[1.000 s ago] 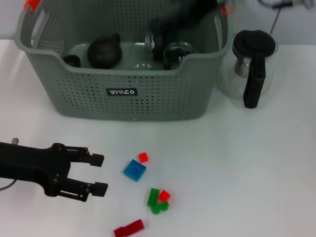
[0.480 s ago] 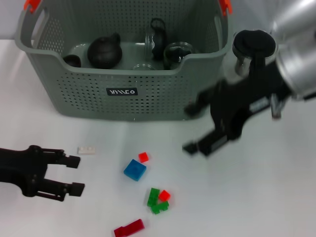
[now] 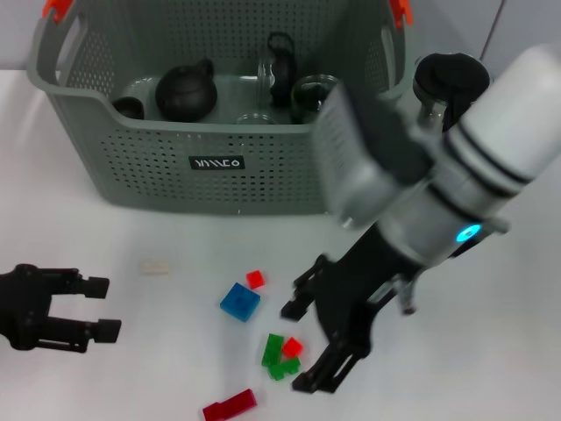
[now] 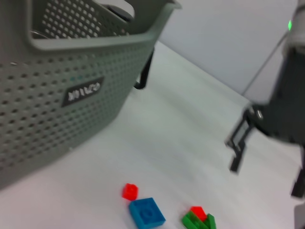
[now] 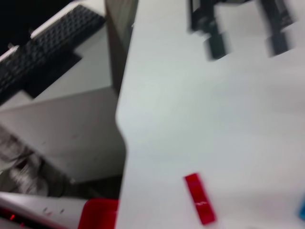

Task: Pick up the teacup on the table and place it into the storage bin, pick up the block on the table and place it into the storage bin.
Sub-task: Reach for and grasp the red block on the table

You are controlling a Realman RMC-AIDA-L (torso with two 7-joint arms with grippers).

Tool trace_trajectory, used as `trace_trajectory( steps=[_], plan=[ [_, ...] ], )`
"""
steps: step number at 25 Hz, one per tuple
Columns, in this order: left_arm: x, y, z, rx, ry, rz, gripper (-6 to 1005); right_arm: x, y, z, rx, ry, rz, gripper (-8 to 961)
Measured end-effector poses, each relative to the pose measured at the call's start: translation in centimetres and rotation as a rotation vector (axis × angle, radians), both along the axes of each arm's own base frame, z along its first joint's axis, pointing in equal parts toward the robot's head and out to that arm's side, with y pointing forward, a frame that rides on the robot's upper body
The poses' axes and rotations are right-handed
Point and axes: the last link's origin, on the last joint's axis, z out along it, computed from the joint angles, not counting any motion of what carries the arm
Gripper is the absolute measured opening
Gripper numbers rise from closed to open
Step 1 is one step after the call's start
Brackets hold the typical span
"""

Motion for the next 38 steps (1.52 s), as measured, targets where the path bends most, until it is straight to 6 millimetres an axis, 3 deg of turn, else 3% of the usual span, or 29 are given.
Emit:
trace_trajectory(
  steps=[6,11,19,34,37,38],
  plan=[
    [-0.6,-0.5,0.4,0.029,-0.011,0.029,846,-0.5,-1.6,-4.2,-0.026,-0.037,0.122,914],
    [-0.6,-0.6,0.3,0.032,-0.017,0.036,846,-0.7,-2.4,-6.2,-0.013,-0.025,0.198,912],
    [-0.4,-0.3,0.1,0.032,-0.026,0.03,846,-0.5,-3.2,-8.1,0.005,-0.019,0.261,913],
    [-0.2,-0.2,-0.1,0.03,-0.031,0.027,845,0.0,-3.2,-8.9,0.018,-0.009,0.299,888],
    [-0.2,-0.2,-0.1,0.03,-0.032,0.026,845,0.2,-3.4,-9.0,0.007,-0.003,0.294,696],
    [-0.1,-0.1,-0.1,0.03,-0.033,0.025,845,0.3,-3.4,-9.0,0.004,-0.002,0.292,672]
  ],
)
